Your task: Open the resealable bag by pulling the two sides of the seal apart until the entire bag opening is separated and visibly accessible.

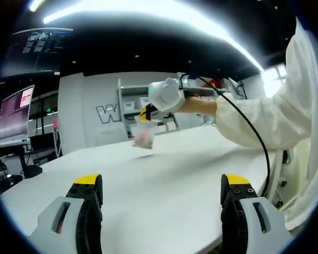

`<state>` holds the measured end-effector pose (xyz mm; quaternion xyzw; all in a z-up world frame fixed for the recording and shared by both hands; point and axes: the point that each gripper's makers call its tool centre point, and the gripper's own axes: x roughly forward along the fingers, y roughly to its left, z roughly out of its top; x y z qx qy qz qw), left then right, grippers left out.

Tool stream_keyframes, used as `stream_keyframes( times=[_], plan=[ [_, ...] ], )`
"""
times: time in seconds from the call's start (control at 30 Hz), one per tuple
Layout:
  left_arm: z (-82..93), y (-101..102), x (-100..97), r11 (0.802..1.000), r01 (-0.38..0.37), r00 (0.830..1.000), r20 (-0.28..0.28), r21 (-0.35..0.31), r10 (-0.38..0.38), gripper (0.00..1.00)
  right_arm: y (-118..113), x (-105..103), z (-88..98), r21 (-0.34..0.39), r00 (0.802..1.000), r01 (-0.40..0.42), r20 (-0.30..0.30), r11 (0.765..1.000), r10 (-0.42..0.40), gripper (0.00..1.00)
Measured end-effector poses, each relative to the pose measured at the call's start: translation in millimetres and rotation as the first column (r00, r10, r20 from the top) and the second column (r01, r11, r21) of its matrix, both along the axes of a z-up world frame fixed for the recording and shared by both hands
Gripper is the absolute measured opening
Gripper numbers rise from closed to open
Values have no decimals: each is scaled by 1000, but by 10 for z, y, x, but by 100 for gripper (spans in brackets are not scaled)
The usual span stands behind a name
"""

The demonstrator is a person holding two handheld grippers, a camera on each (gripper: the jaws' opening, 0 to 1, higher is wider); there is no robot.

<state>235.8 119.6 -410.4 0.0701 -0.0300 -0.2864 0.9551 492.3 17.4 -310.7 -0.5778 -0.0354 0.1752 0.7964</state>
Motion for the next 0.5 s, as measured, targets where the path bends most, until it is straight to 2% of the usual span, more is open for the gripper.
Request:
stream_keyframes(
  times=[0.5],
  plan=[
    [-33, 48, 11, 1000, -9, 1000, -7, -5, 9, 91, 15, 160, -40, 12, 1000, 14, -24, 1000, -14, 0]
  ],
)
